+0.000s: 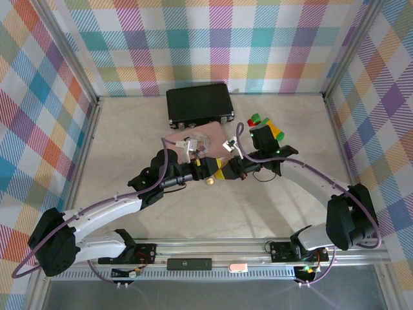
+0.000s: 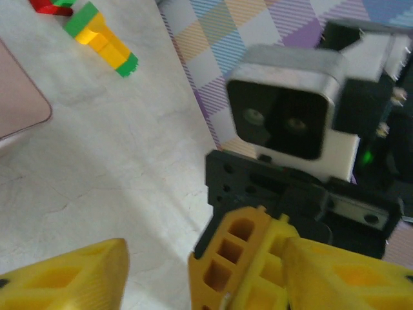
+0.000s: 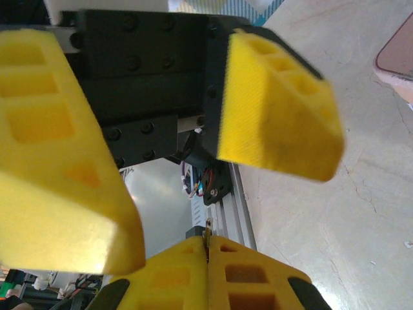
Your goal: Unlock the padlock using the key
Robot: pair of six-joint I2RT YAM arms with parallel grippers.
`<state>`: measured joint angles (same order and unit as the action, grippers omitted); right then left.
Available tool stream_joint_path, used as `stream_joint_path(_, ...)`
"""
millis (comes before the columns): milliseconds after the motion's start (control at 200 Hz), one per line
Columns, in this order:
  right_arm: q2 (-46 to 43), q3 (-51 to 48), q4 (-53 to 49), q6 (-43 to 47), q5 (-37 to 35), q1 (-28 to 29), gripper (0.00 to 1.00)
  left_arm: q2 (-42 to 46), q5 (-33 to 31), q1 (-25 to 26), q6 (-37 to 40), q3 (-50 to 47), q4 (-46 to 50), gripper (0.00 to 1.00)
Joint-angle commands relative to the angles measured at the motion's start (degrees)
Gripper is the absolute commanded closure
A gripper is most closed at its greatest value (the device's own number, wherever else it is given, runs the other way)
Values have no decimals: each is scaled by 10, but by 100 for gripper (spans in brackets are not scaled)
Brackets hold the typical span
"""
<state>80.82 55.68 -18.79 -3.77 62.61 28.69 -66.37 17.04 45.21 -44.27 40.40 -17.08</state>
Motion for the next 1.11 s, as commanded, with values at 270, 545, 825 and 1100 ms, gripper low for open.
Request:
stream_joint_path(270,-5,8,-5,13,0,2,100,-11,57,-4,24,17,-15,75)
stream_joint_path(545,-9,6,0,9,-6,1,100,-23,79,-4,12,16,-35,100)
stream_joint_path(825,-61,-24,37,-62,-109,0,63,14,-30,-4,7,-4,-19,100)
stream_joint_path(1100,-144,-147,244,-274,-234,1,50,19,-178,9,-47,-60,-110,100)
